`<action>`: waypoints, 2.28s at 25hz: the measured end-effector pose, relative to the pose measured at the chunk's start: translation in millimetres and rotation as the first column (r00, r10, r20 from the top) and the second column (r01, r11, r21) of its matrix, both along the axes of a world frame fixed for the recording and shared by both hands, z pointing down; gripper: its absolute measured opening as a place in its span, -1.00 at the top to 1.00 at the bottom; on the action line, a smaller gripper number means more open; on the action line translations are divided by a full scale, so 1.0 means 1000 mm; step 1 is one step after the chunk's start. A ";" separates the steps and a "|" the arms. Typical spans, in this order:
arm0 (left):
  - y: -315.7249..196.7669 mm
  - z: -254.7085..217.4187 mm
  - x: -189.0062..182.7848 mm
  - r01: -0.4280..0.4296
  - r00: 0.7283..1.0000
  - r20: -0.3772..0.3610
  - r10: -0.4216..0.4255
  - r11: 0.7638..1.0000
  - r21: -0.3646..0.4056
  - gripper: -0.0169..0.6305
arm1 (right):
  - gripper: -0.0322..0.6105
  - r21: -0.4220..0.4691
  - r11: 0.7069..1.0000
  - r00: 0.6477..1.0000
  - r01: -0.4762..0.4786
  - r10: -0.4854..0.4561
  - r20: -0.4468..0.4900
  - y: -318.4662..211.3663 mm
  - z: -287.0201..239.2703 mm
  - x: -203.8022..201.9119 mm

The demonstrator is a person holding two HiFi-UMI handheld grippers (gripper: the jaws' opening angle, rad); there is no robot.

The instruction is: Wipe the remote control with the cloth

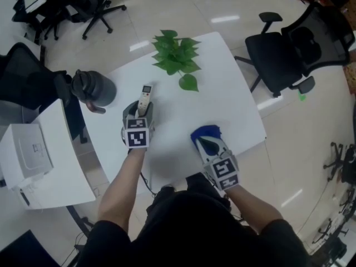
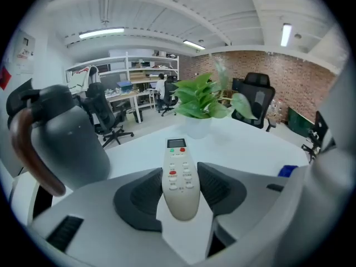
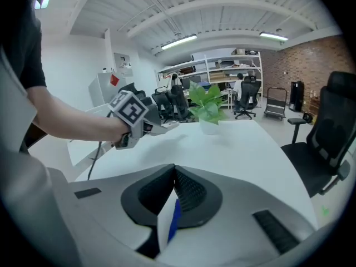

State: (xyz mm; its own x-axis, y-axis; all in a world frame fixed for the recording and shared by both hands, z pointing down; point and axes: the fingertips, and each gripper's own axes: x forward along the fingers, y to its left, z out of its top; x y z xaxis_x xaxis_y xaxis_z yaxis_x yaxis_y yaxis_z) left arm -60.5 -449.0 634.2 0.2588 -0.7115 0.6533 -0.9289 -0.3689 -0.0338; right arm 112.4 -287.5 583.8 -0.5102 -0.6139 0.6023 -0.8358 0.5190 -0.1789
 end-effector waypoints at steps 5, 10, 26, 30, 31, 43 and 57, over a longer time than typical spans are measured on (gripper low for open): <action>0.080 -0.034 0.014 -0.170 0.985 0.000 0.170 0.985 0.041 0.32 | 0.80 0.013 0.998 0.989 -0.060 0.061 -0.138 0.018 0.030 0.026; 0.147 -0.055 0.023 -0.292 0.956 0.005 0.292 0.954 0.062 0.32 | 0.17 -0.092 0.991 0.961 -0.101 0.073 -0.266 0.028 0.081 0.044; 0.193 -0.076 0.011 -0.303 0.953 0.037 0.301 0.949 0.088 0.32 | 0.16 -0.210 0.971 0.939 -0.118 0.041 -0.342 0.031 0.134 0.056; 0.198 -0.081 0.016 -0.280 0.960 0.029 0.278 0.955 0.101 0.32 | 0.50 -0.202 0.976 0.932 -0.077 -0.001 -0.363 0.030 0.130 0.062; 0.200 -0.084 0.016 -0.282 0.960 0.031 0.280 0.953 0.113 0.32 | 0.56 -0.208 0.976 0.932 -0.070 -0.010 -0.363 0.029 0.129 0.062; 0.291 -0.132 -0.029 -0.475 0.880 0.130 0.456 0.846 0.244 0.32 | 0.66 0.126 0.991 0.987 -0.047 0.065 -0.144 0.130 -0.049 -0.053; 0.353 -0.181 -0.022 -0.648 0.739 0.482 0.471 0.692 0.318 0.32 | 0.65 0.240 0.852 0.882 0.464 -0.422 -0.210 0.236 -0.171 -0.216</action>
